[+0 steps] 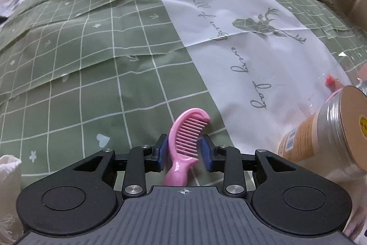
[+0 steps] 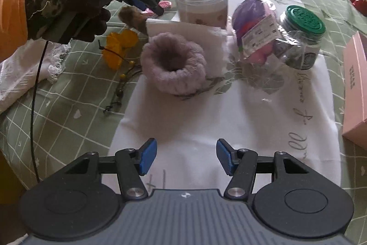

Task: Organize soft objects
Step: 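Grasp the pink comb by its handle with the left tool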

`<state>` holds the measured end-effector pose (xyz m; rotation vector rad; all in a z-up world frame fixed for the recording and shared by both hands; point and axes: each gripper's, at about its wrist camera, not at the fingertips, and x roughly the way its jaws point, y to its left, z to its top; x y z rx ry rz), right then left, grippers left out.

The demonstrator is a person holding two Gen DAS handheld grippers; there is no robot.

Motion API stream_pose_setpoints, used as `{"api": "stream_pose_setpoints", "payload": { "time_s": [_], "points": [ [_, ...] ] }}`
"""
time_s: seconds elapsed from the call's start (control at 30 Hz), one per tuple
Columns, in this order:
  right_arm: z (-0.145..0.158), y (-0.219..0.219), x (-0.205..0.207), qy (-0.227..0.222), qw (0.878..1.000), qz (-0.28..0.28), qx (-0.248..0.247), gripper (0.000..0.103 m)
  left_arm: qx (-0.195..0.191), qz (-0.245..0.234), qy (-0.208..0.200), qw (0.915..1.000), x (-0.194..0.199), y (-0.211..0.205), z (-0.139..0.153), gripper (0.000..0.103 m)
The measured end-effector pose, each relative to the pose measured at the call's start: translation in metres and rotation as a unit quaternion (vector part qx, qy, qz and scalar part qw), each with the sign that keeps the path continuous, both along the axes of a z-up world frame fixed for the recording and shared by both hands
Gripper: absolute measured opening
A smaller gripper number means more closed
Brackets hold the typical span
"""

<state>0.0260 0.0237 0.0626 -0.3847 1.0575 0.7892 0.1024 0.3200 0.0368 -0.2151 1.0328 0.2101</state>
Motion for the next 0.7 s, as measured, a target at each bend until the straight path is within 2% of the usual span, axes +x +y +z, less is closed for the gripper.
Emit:
{"api": "stream_pose_setpoints", "payload": {
  "time_s": [0.1,0.17,0.33,0.43,0.57,0.7],
  "points": [
    [0.001,0.001,0.000,-0.024,1.000,-0.001,-0.004,0.058,-0.007,0.006,0.002,1.0000,-0.003,0.003,0.002,0.031],
    [0.003,0.003,-0.002,-0.040,0.999,0.005,-0.007,0.058,-0.026,0.017,-0.006,0.9995,-0.011,0.008,0.004,0.031],
    [0.005,0.017,-0.012,-0.072,0.996,0.047,-0.024,0.058,-0.047,0.069,-0.025,0.9962,-0.073,0.024,0.017,0.030],
    [0.007,0.032,-0.017,-0.064,0.996,0.064,-0.021,0.058,-0.084,0.121,-0.028,0.9887,-0.124,0.037,0.025,0.030],
    [0.013,0.061,-0.024,-0.068,0.994,0.086,0.004,0.058,-0.121,0.167,-0.020,0.9784,-0.184,0.038,0.027,0.030],
    [0.013,0.107,-0.031,-0.095,0.988,0.116,0.022,0.058,-0.156,0.218,-0.007,0.9634,-0.226,0.034,0.024,0.030]
  ]
}}
